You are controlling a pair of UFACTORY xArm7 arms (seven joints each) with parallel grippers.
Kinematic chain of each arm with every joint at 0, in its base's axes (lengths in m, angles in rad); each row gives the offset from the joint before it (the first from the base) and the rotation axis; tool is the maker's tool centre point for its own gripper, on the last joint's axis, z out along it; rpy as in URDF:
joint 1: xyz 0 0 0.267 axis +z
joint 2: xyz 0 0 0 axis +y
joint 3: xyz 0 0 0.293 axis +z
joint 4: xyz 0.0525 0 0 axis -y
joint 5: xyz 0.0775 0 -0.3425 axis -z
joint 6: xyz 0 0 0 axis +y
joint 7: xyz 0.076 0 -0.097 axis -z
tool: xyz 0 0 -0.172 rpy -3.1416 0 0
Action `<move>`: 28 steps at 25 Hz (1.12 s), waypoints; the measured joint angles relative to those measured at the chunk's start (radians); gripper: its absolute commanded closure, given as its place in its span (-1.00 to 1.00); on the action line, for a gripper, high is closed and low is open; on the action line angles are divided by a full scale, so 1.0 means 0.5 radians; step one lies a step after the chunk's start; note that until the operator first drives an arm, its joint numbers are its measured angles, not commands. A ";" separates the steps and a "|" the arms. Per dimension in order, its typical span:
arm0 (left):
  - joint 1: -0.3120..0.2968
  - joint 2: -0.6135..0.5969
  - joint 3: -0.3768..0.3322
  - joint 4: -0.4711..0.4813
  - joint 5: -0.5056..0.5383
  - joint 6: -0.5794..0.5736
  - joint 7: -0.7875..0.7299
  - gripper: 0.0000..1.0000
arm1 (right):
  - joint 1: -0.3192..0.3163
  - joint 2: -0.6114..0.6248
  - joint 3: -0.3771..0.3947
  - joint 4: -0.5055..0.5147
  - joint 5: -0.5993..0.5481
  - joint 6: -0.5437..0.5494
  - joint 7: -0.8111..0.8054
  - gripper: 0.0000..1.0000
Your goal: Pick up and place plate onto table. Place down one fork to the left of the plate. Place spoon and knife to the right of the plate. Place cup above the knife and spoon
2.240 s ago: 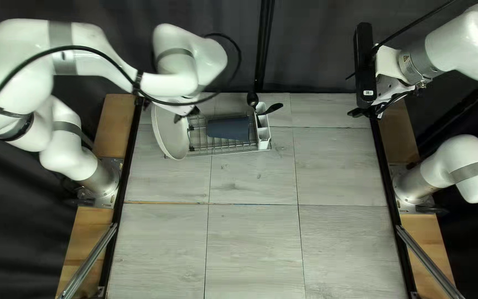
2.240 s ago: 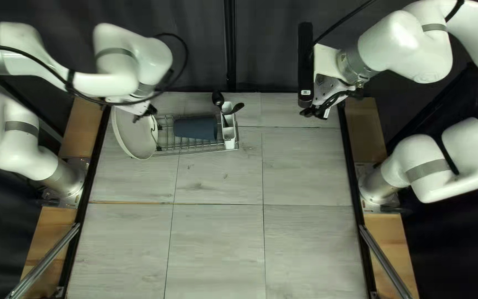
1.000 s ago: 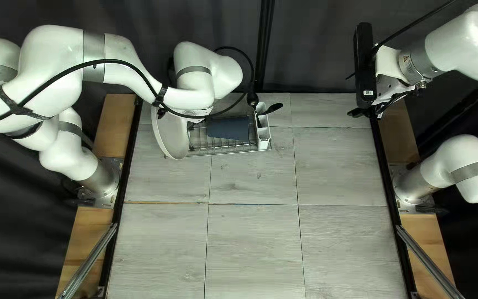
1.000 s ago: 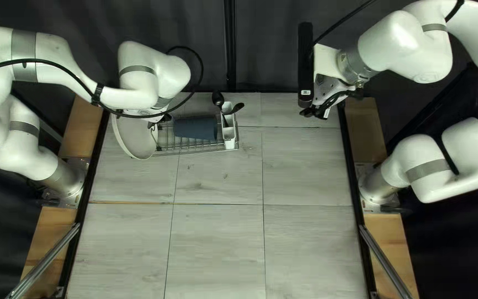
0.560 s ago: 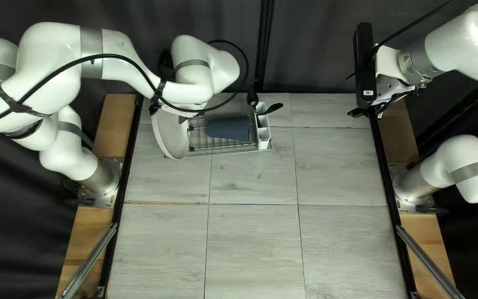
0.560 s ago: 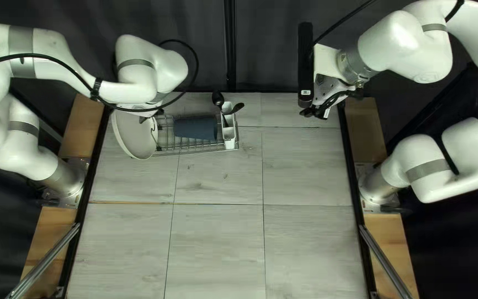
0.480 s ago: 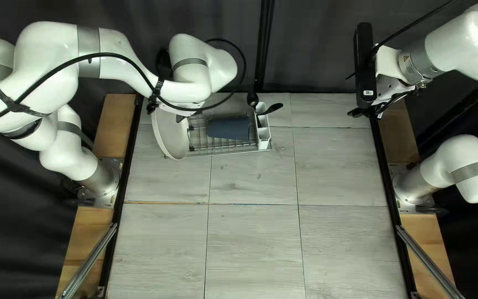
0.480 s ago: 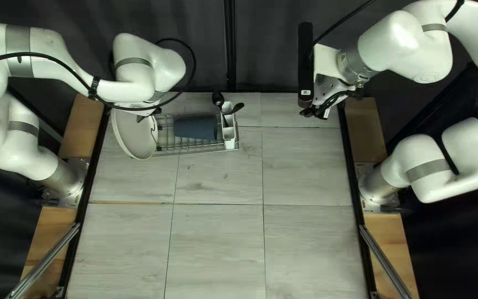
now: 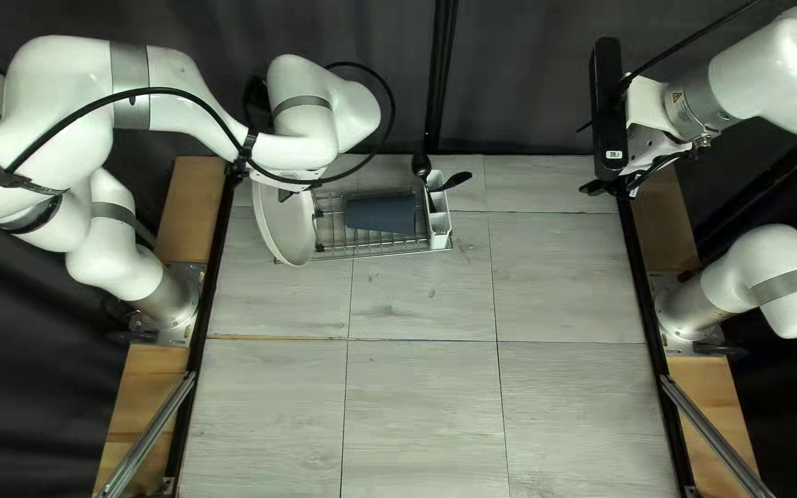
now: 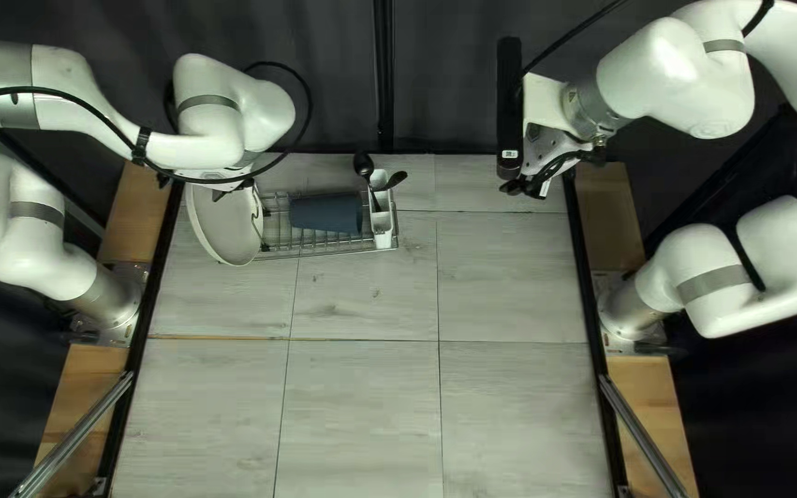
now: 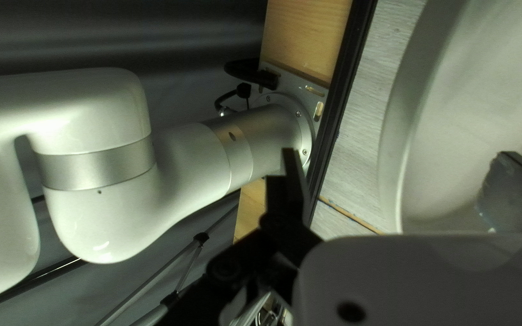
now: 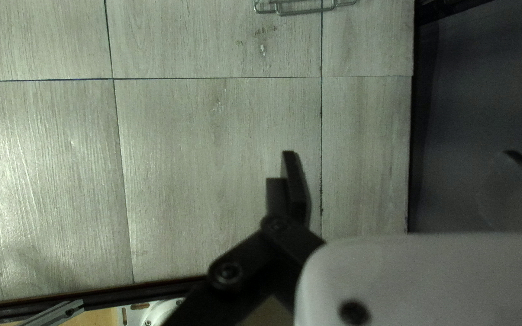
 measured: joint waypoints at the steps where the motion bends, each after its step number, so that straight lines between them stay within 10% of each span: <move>1: 0.003 -0.003 0.003 -0.008 0.003 -0.003 0.004 1.00 | 0.000 0.000 0.000 0.000 0.000 0.000 0.000 -1.00; 16: -0.026 -0.227 -0.056 0.178 0.045 0.398 -0.013 1.00 | 0.000 0.000 0.000 0.000 0.000 0.000 0.000 -1.00; 28: -0.258 -0.466 -0.402 0.561 -0.052 0.798 -0.065 1.00 | 0.000 0.000 0.000 0.000 0.000 0.000 0.000 -1.00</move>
